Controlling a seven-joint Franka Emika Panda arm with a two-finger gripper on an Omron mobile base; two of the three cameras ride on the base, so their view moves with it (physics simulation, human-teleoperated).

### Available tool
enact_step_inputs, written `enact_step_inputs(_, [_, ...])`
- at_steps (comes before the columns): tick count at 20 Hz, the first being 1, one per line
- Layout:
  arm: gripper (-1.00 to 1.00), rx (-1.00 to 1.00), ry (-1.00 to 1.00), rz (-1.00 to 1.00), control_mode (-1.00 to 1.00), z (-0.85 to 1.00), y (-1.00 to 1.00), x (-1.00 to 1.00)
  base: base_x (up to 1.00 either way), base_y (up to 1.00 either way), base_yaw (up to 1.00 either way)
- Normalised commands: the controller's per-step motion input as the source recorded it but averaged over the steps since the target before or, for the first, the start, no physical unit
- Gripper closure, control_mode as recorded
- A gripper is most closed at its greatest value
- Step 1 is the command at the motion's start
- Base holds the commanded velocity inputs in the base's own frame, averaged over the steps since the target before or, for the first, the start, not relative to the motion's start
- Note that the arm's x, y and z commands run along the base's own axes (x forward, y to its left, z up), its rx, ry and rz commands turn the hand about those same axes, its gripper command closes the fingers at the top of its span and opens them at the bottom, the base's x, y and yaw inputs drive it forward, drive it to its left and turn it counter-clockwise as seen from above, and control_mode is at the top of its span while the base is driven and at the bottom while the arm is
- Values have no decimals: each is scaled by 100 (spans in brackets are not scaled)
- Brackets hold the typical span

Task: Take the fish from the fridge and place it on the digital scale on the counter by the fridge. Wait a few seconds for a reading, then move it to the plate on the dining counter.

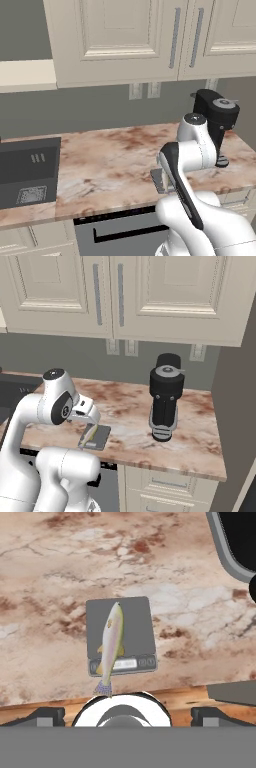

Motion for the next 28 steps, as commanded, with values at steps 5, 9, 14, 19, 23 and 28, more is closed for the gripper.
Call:
enact_step_inputs(5, [-100, 0, 0, 0, -100, 0, 1, 0, 0, 0, 0])
enact_step_inputs(9, [-100, 0, 0, 0, -100, 0, 1, 0, 0, 0, 0])
enact_step_inputs(14, [-100, 0, 0, 0, -100, 0, 1, 0, 0, 0, 0])
enact_step_inputs(19, [-100, 0, 0, 0, -100, 0, 2, 0, 0, 0, 0])
enact_step_inputs(23, [-100, 0, 0, 0, -100, 0, 1, 0, 0, 0, 0])
enact_step_inputs(28, [-100, 0, 0, 0, -100, 0, 0, 0, 0, 0, 0])
